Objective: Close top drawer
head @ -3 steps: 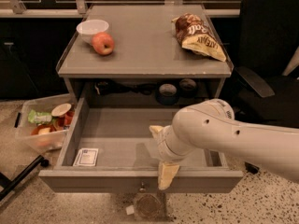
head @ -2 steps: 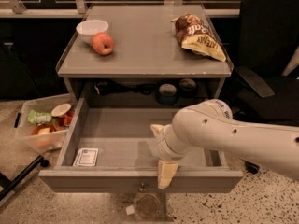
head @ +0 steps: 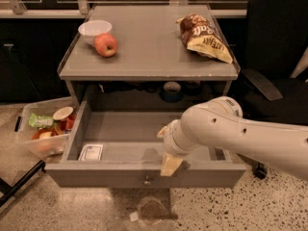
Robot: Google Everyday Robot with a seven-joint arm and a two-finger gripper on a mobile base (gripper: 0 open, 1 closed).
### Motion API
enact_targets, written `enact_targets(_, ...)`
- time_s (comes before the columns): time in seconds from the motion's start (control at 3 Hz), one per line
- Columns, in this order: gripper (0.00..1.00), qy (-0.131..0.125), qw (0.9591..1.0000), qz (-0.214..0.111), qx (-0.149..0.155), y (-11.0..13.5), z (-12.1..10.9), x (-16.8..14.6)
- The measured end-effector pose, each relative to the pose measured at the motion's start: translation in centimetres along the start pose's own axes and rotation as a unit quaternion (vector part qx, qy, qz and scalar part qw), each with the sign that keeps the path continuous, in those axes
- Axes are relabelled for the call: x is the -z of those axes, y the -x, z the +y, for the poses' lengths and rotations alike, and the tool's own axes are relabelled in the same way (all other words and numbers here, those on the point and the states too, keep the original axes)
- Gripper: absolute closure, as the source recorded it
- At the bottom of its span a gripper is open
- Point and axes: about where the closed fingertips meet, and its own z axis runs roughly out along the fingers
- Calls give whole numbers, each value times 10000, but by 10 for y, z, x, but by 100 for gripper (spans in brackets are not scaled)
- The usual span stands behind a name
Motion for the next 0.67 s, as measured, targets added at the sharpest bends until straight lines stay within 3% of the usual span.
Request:
enact_targets(0.33,65,-6,10000,0,-6,0,-1,0)
enact_targets(0.67,89,-10,10000,-74,-31,6,-16,-9)
